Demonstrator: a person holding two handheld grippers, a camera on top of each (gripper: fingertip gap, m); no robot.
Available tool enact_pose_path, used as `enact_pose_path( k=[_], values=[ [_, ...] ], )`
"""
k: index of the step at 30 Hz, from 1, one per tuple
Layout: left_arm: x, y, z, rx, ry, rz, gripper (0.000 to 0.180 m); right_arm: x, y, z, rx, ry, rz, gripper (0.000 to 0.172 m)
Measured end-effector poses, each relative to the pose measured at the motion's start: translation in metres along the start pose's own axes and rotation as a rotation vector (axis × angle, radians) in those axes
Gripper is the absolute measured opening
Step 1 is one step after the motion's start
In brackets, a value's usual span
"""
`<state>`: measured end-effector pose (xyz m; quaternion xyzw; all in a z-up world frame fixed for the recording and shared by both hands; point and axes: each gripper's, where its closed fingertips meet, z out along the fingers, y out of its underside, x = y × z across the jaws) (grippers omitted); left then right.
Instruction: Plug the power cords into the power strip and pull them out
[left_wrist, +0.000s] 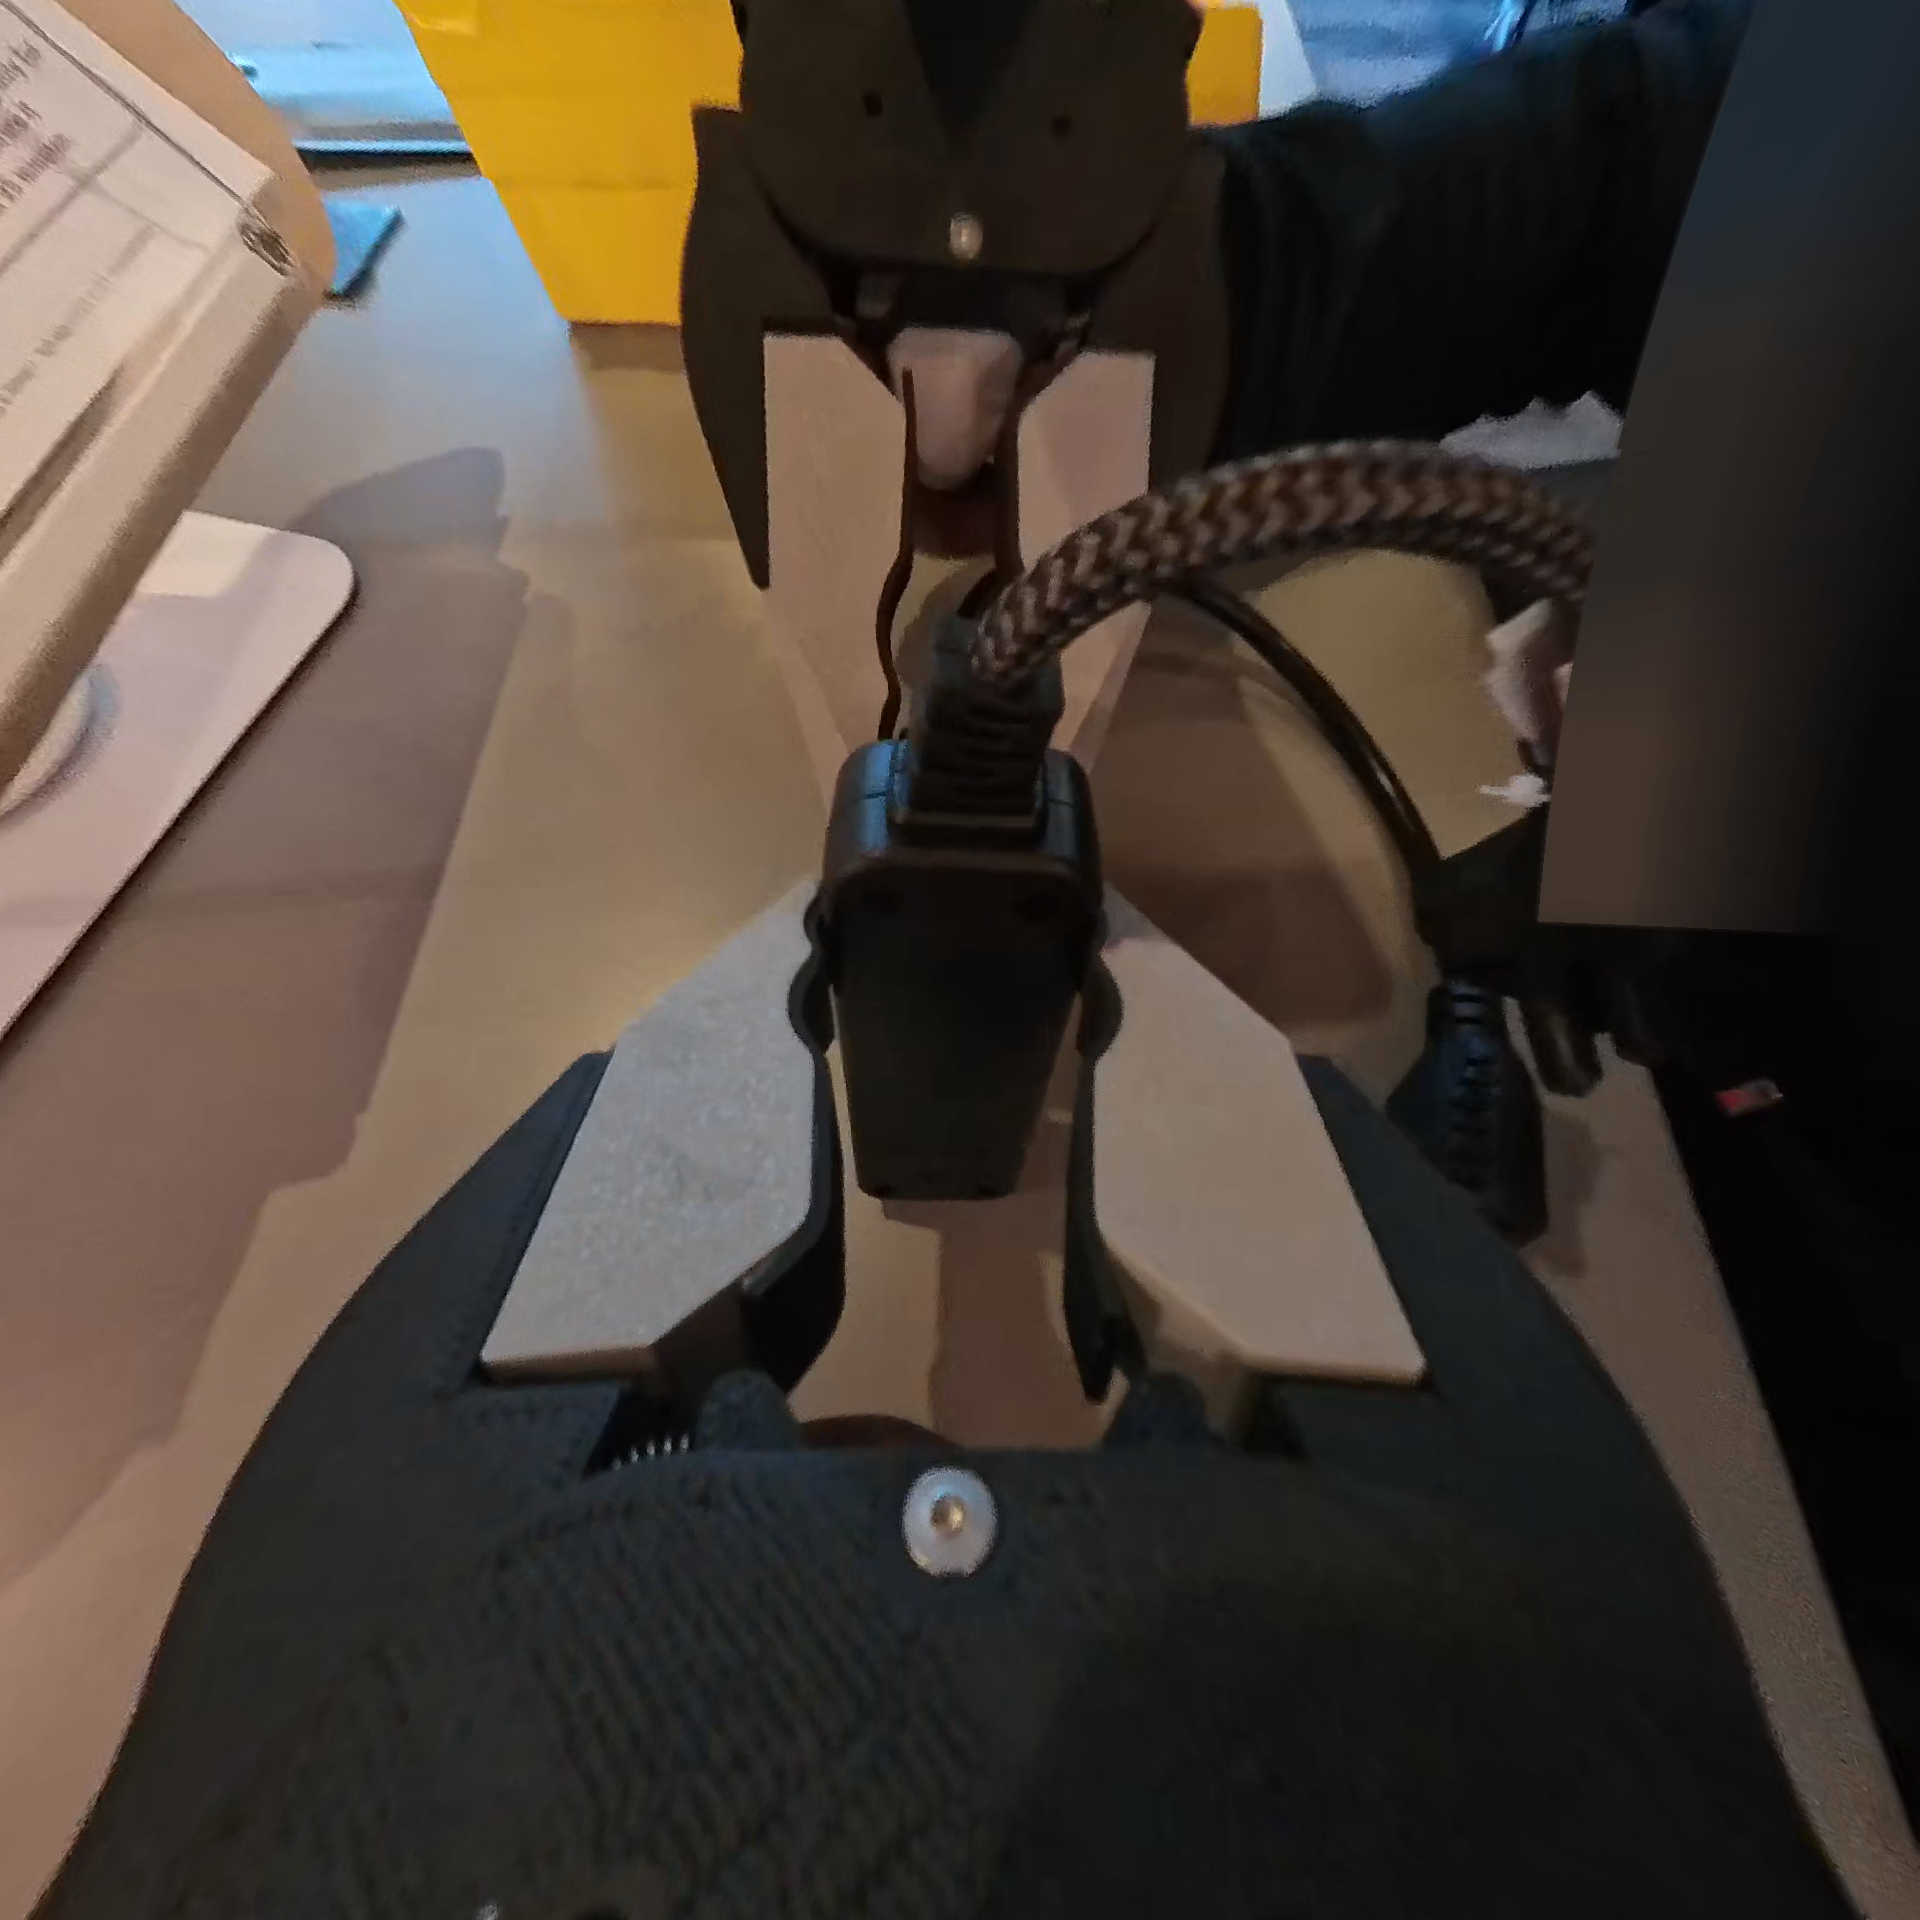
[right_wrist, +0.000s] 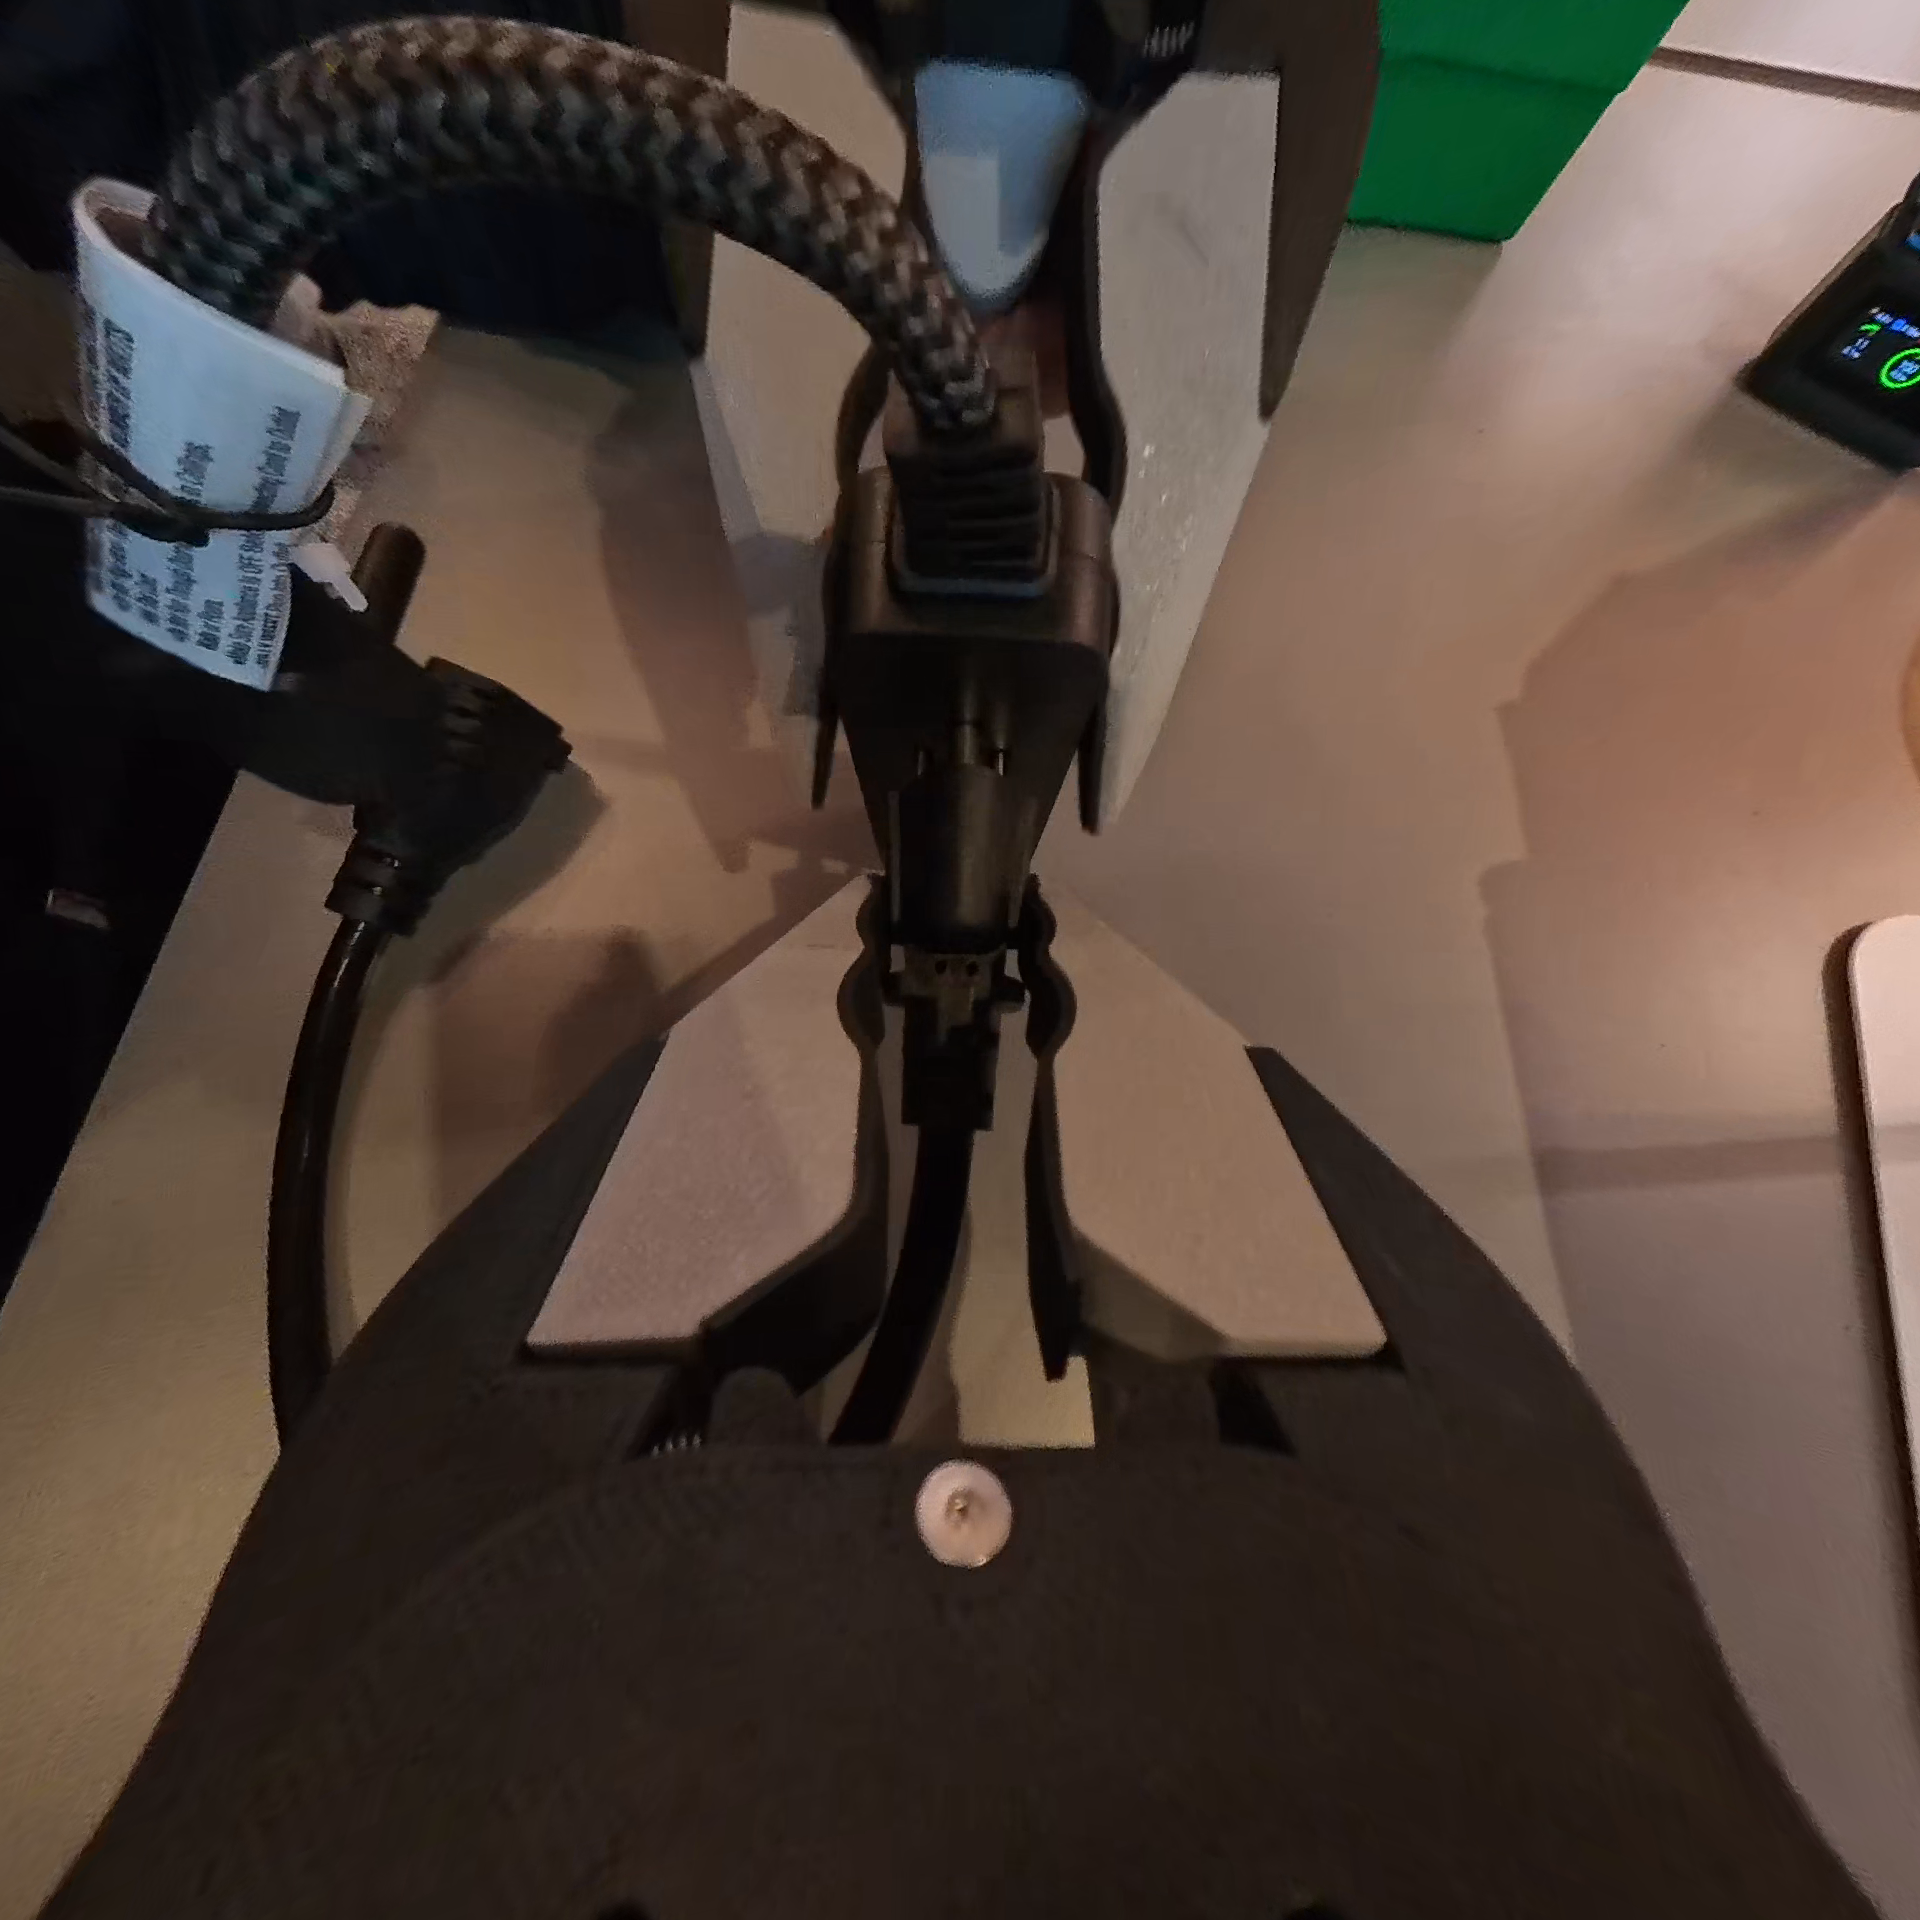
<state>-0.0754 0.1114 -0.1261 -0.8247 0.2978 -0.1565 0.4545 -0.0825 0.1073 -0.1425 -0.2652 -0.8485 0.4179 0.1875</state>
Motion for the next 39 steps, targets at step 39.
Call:
enact_pose_path(
  k=[39],
  values=[
    [-0.013,0.006,-0.007,0.107,-0.133,-0.06,0.041,0.009,-0.001,-0.001,0.045,0.022,0.126,0.017]
  ],
)
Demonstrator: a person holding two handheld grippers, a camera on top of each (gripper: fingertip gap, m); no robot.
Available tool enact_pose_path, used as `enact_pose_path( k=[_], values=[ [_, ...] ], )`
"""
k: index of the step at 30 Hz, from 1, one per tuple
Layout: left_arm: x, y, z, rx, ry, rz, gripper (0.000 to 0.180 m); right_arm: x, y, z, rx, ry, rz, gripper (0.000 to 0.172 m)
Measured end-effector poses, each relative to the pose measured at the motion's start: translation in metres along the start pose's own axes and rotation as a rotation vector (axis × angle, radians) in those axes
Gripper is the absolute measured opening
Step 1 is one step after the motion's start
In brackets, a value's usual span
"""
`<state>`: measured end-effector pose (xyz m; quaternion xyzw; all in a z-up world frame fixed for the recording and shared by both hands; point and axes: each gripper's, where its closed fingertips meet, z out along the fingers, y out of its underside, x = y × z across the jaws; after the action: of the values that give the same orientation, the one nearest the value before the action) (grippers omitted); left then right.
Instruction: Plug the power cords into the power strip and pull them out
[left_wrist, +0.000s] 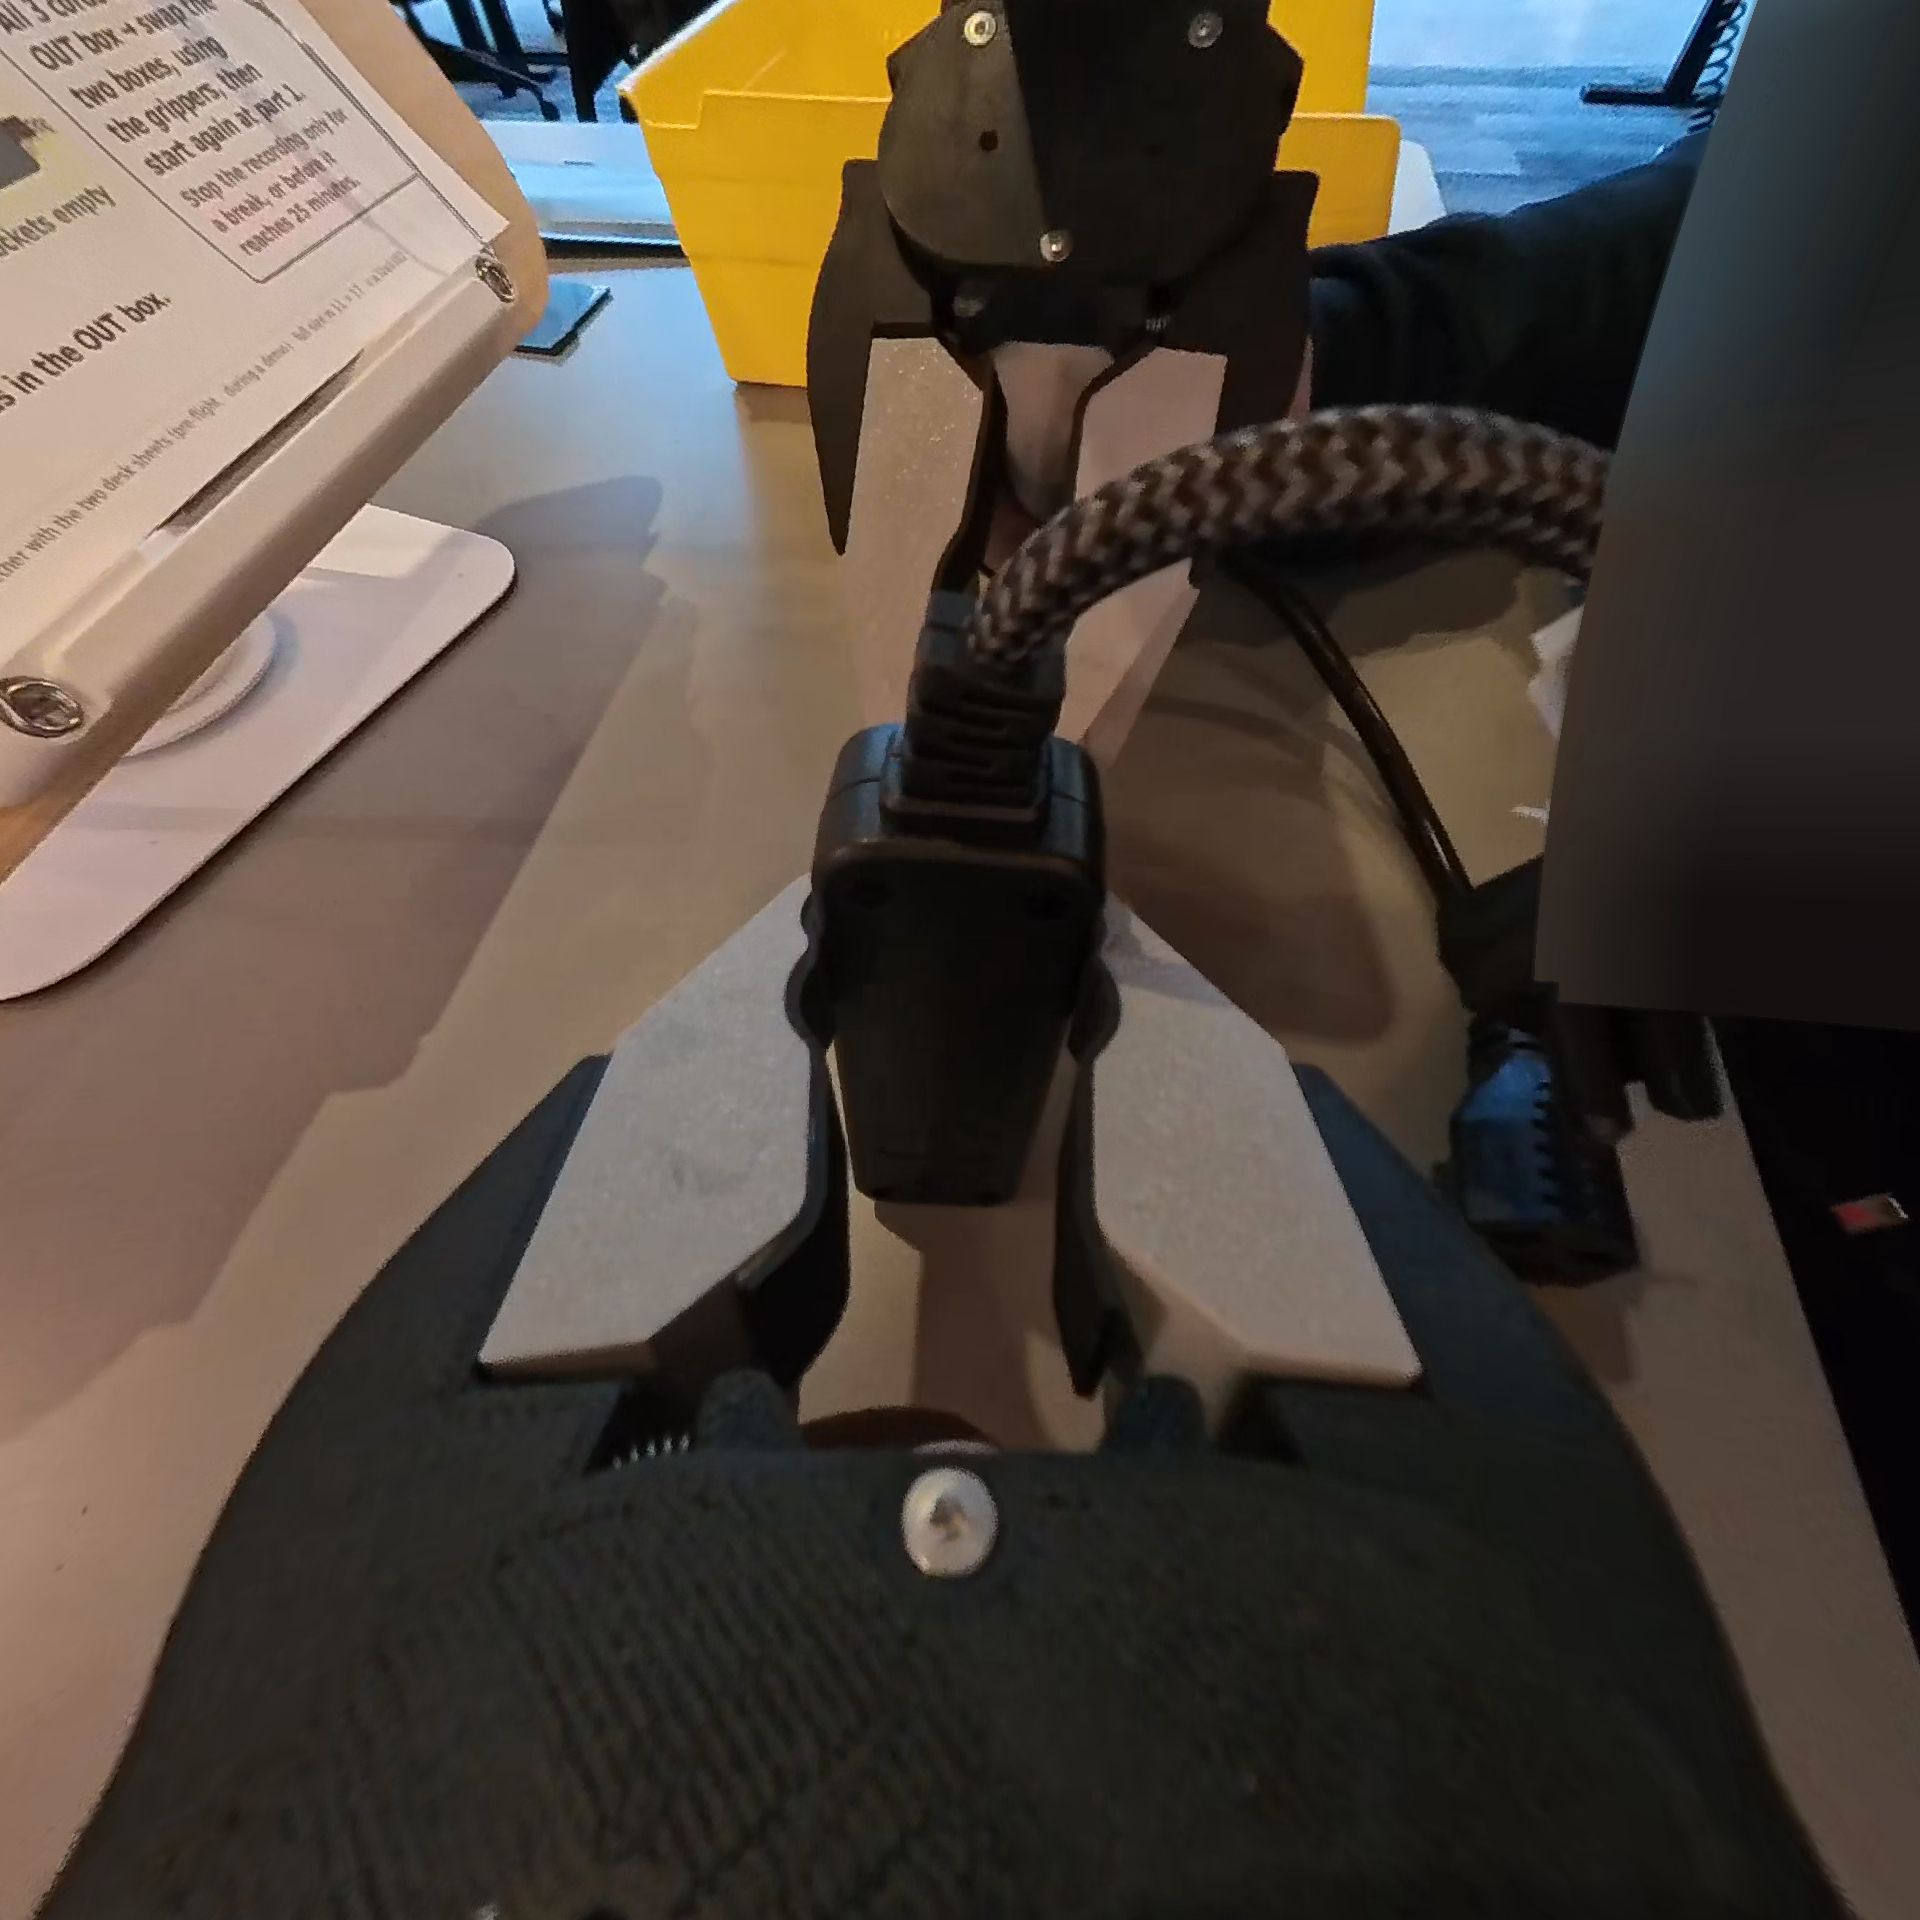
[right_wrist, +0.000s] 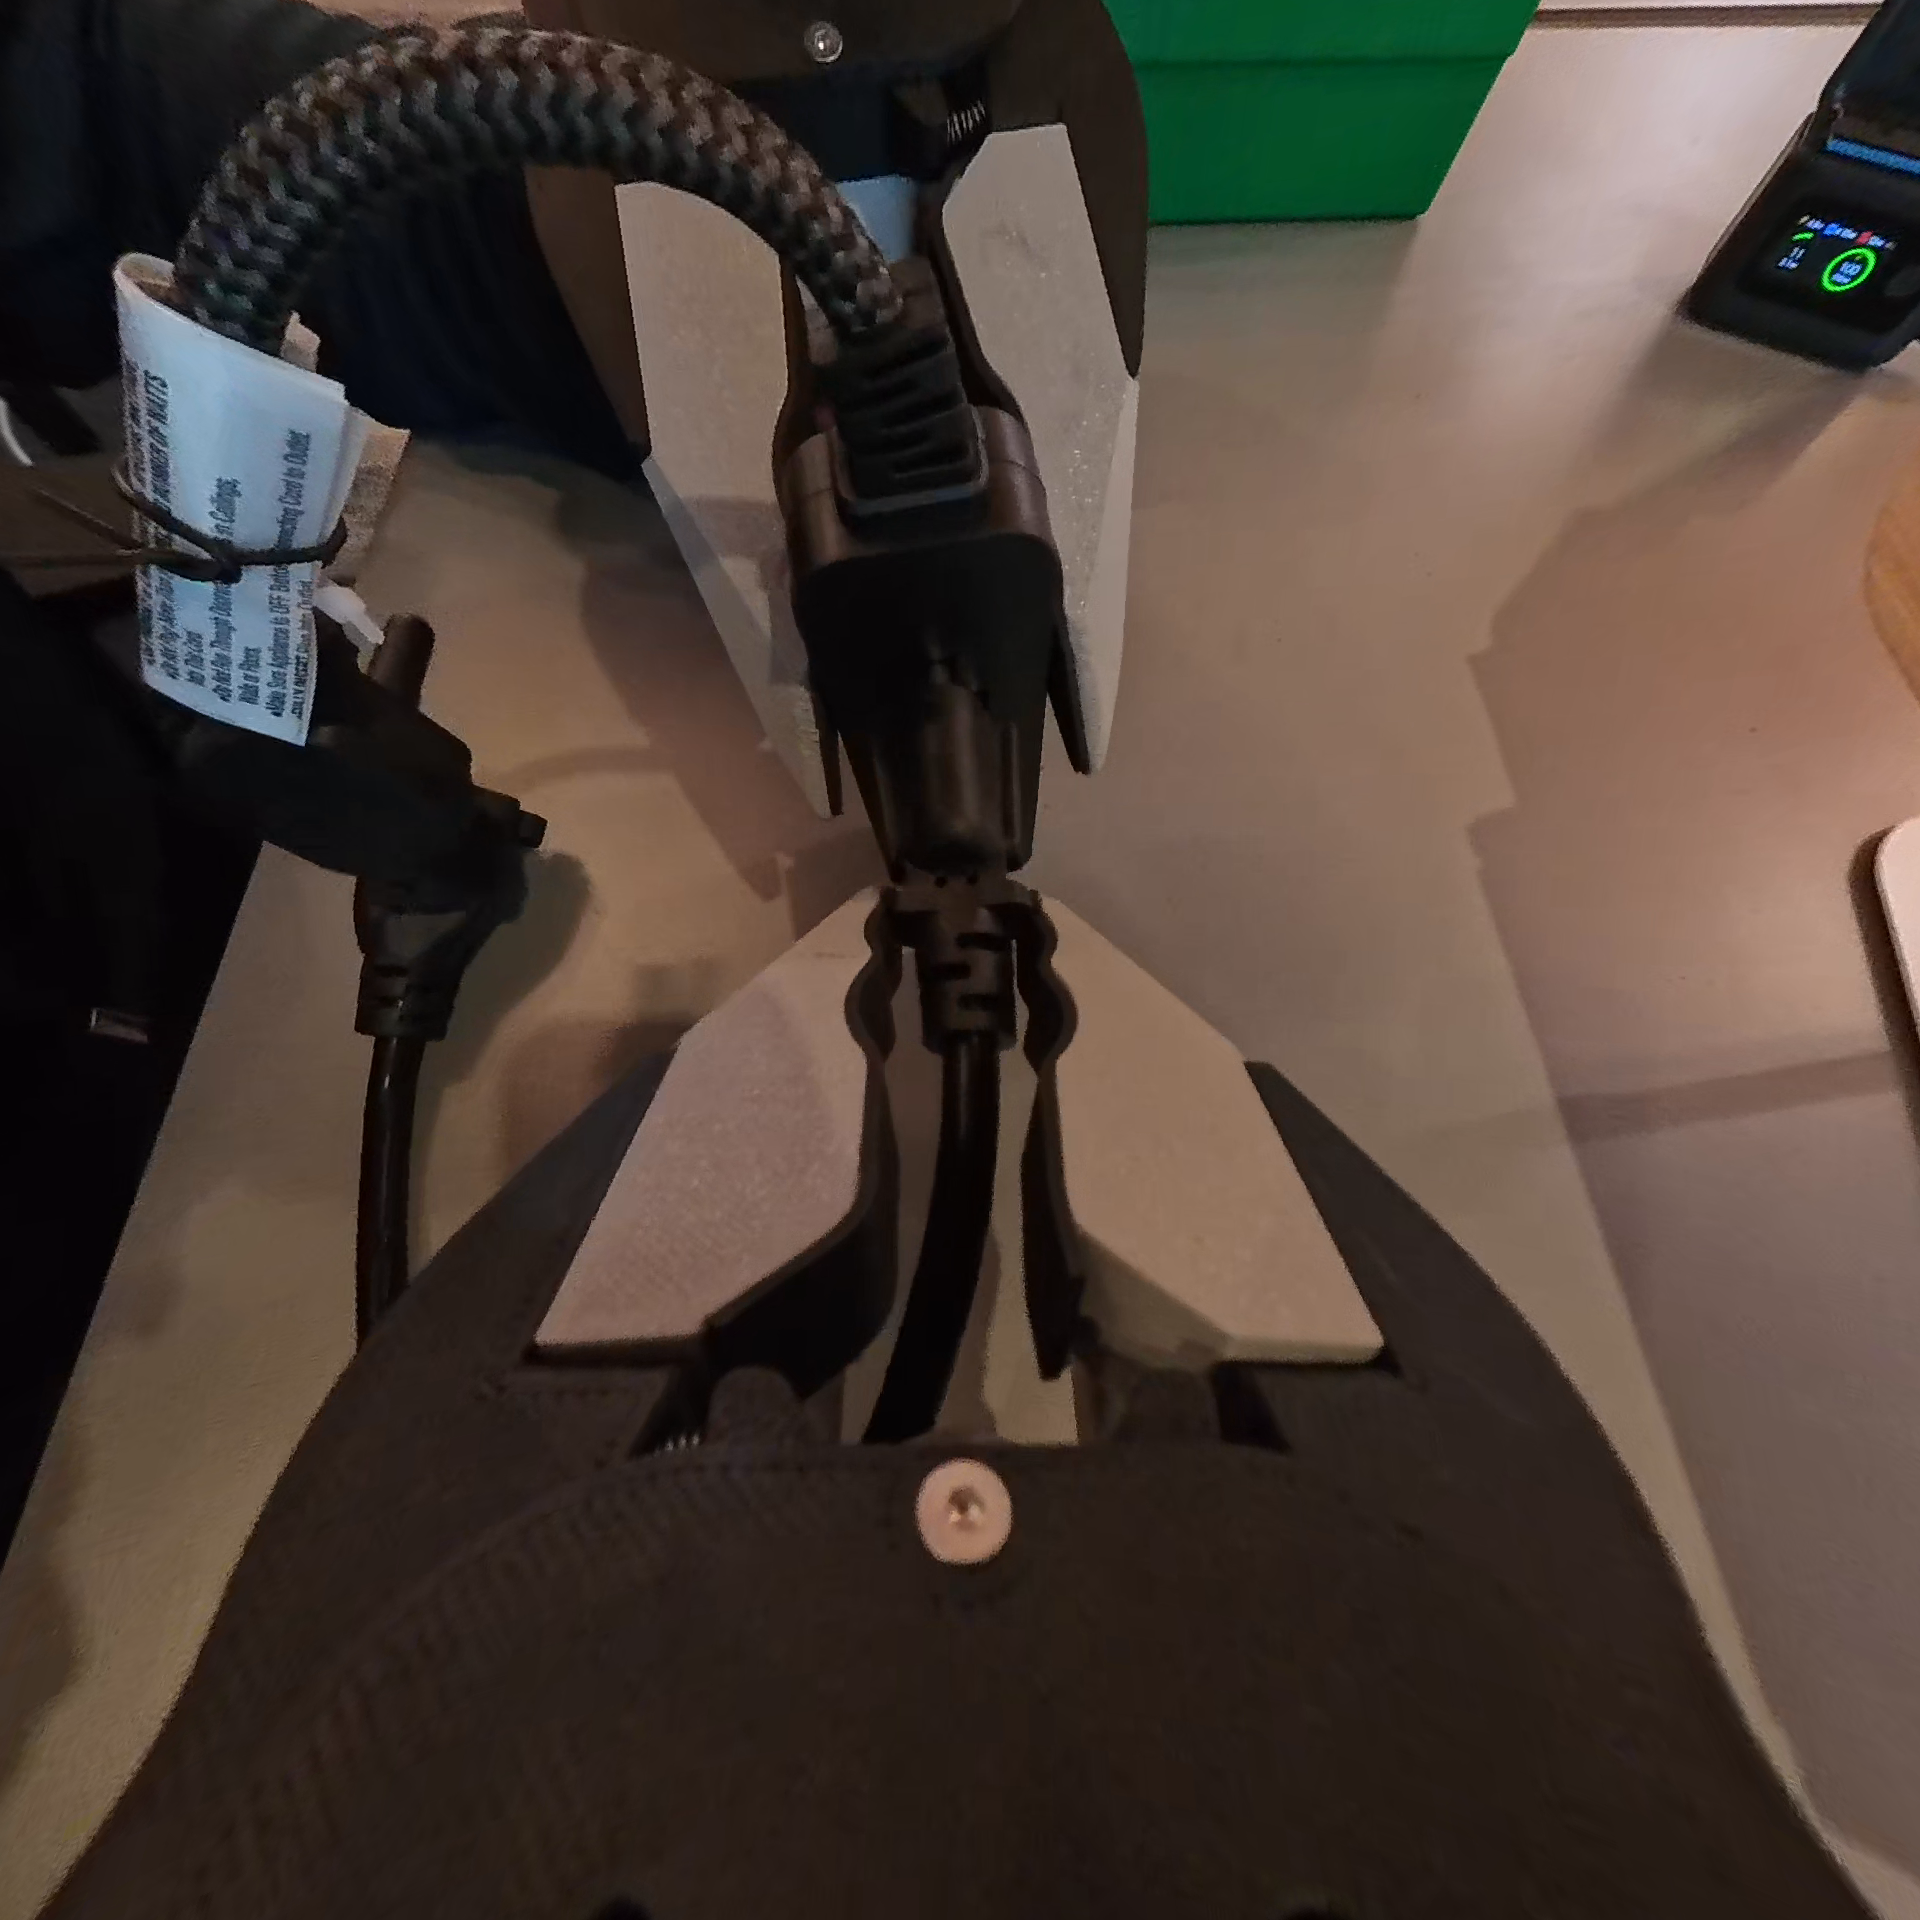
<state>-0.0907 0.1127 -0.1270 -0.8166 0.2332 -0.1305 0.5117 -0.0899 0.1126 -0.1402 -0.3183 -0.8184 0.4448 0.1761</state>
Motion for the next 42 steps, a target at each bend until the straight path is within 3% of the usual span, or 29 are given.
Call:
enact_pose_path(
  k=[24,31,37,42],
  values=[
    [0.0,-0.011,-0.005,0.044,0.016,-0.015,0.041,0.0,-0.011,0.001,0.072,-0.062,0.039,0.016],
    [-0.013,-0.044,-0.014,0.207,-0.026,-0.036,0.042,0.012,-0.032,-0.015,0.215,-0.087,0.119,0.02],
    [-0.019,-0.008,-0.007,0.073,-0.01,-0.074,0.054,0.024,-0.009,-0.01,0.053,0.124,-0.019,0.021],
    [-0.018,0.003,0.005,0.019,-0.031,-0.011,0.051,0.02,-0.004,-0.005,0.023,0.099,-0.005,0.022]
  ],
)
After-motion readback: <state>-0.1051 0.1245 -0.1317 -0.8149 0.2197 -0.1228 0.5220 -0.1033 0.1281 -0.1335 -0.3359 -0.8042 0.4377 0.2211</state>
